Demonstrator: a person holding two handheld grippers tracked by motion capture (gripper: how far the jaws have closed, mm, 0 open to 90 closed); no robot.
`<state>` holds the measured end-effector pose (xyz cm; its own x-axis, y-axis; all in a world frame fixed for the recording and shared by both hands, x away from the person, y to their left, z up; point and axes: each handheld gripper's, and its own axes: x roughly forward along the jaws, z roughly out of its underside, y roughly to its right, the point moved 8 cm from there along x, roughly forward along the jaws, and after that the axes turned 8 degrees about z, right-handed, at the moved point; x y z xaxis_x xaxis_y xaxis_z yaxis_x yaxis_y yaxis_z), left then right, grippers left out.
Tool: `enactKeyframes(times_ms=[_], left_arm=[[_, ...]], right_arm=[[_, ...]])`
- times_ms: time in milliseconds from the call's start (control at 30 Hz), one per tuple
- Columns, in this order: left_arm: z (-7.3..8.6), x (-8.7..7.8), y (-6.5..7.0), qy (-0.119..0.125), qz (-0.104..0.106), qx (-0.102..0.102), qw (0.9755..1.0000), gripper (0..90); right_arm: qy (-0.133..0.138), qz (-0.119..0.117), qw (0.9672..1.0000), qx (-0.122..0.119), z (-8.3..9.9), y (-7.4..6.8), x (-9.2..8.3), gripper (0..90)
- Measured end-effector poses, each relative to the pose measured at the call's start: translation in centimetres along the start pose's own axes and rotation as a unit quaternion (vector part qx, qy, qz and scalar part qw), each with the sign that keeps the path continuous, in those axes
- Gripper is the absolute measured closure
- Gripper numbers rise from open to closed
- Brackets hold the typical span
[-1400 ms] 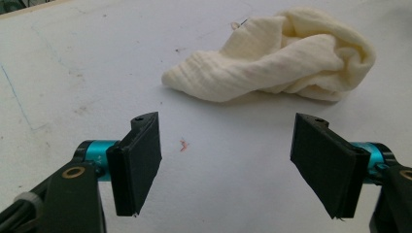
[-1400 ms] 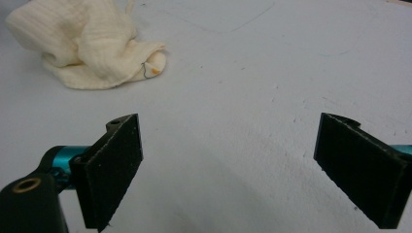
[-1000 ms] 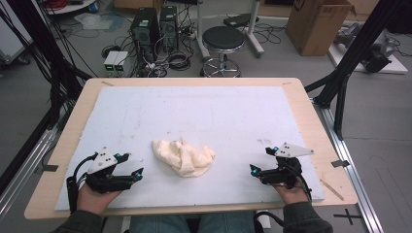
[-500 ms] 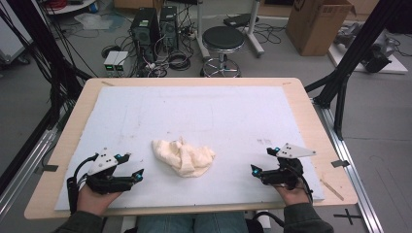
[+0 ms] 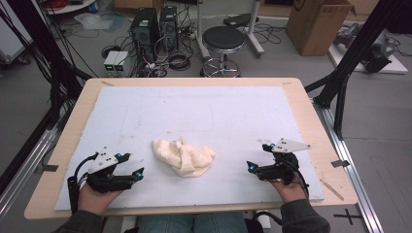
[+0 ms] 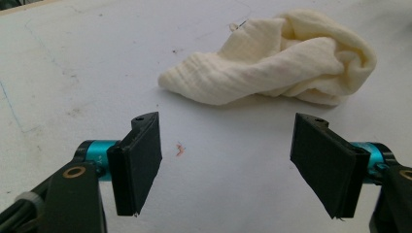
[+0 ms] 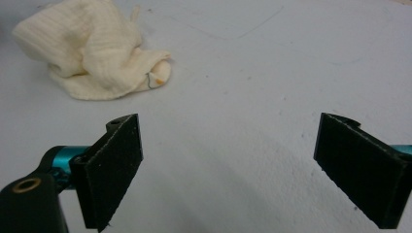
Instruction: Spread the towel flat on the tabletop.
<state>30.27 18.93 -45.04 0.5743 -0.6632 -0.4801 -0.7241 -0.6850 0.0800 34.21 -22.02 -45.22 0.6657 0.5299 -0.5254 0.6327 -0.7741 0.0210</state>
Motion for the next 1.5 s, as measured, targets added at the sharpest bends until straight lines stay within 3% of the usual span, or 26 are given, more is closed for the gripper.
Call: enactKeyframes(times_ms=[200,433,533,867,1067,1267,1500], left_arm=[[-0.1,0.2,0.0,-0.001,0.004,0.001,1.0,27.2],[-0.3,0.3,0.1,0.002,0.005,0.004,1.0,27.3],[-0.3,0.1,0.1,0.005,0.004,0.001,1.0,27.3],[-0.4,-0.1,-0.1,0.008,0.003,0.001,1.0,27.2],[-0.3,-0.2,0.0,0.01,0.004,0.0,0.9999,27.1],[-0.3,-0.4,-0.2,0.012,0.001,-0.002,0.9999,27.2],[-0.3,-0.3,-0.1,0.012,0.001,0.001,0.9999,27.2]], right_arm=[[-0.008,-0.02,0.9993,-0.03,-1.7,-1.4,0.8,9.6],[-0.003,-0.06,0.9972,-0.044,-4.5,-3.8,2.8,9.8],[-0.007,-0.088,0.9944,-0.059,-5.5,-5.0,3.7,16.2],[-0.026,-0.141,0.9853,-0.093,-8.0,-9.0,7.2,23.1],[-0.048,-0.17,0.9772,-0.118,-8.0,-11.4,9.9,26.0],[-0.087,-0.193,0.9678,-0.137,-6.9,-13.2,12.4,32.9],[-0.114,-0.192,0.9631,-0.151,-5.8,-13.9,14.2,57.6]])
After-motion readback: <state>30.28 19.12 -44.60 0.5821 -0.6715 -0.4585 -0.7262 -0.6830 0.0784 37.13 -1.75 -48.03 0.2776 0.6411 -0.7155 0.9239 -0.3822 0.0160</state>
